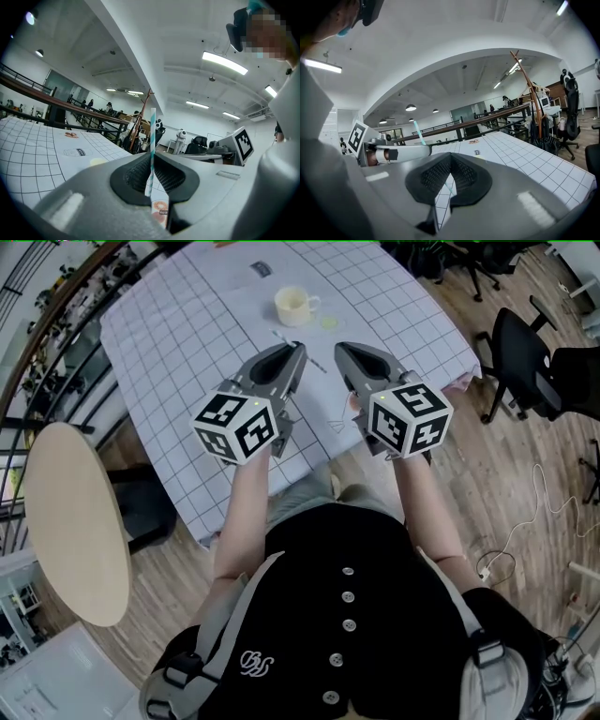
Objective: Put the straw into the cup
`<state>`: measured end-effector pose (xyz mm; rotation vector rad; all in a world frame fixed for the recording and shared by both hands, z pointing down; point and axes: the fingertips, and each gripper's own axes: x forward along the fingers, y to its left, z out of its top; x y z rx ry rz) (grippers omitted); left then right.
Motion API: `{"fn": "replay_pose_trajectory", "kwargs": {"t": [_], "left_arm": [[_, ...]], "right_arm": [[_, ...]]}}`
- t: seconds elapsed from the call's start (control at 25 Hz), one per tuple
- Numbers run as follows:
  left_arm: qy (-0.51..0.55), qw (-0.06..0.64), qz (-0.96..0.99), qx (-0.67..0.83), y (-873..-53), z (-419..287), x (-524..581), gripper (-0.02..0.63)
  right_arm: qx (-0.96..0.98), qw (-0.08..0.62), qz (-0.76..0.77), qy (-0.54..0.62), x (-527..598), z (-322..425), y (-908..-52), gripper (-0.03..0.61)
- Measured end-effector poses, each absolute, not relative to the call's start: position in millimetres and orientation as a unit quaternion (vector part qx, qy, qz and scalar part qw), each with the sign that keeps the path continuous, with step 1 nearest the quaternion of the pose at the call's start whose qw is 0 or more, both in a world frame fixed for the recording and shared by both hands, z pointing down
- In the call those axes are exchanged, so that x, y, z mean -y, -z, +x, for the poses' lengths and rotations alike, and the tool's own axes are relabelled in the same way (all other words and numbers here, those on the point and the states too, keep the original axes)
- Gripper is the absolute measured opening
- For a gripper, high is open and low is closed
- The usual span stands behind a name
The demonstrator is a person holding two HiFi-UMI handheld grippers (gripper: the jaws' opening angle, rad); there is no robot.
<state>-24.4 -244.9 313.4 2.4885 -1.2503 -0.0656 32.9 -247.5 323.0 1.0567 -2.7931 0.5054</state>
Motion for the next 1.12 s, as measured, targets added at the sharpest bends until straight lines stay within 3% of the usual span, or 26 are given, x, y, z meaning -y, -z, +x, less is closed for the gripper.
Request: {"fn": "replay_pose_trajectory", "kwargs": {"t": [1.12], "left_arm": [[-0.024,0.17,0.879,0.445,-335.7,-84.7,373.8,0.021]], "right_arm": [[0.919,0.062,0.343,-0.186,376.1,-12.0,-352.9,0.0]]}}
